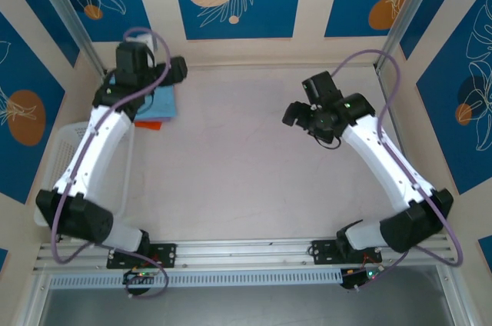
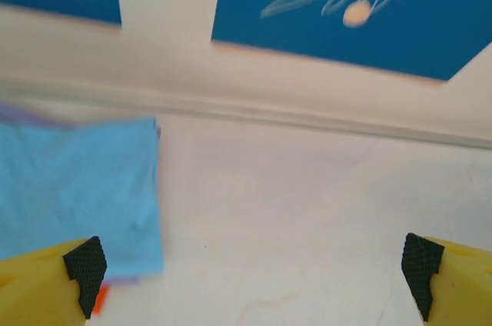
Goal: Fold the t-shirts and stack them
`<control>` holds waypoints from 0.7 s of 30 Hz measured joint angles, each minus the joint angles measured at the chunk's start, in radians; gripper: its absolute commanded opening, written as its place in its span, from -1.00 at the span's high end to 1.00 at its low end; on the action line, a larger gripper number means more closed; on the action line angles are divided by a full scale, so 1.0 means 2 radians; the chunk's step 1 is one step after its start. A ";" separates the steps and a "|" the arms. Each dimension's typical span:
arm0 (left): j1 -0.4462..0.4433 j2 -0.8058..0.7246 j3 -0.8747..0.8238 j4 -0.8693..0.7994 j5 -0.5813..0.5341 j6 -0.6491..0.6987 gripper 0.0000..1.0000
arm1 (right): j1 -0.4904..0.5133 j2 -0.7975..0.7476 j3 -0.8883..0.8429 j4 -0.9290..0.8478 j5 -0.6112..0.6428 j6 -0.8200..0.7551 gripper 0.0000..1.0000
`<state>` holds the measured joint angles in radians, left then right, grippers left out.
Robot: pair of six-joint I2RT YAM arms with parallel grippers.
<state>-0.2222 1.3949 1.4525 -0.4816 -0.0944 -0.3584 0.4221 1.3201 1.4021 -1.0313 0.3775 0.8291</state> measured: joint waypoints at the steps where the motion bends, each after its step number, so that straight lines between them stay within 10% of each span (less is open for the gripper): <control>1: 0.001 -0.028 -0.059 0.015 -0.004 -0.009 -1.00 | -0.005 -0.020 -0.023 0.013 0.018 0.001 -0.99; 9: 0.004 -0.245 -0.408 0.077 -0.085 -0.019 -1.00 | -0.019 -0.143 -0.238 0.149 0.162 -0.013 -0.99; 21: 0.013 -0.210 -0.489 0.218 -0.052 0.156 -1.00 | -0.043 -0.163 -0.377 0.339 0.120 -0.204 -0.99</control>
<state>-0.1970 0.9745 0.4751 -0.0463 -0.1986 -0.0467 0.3370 0.9947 0.6491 -0.3538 0.6174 0.4221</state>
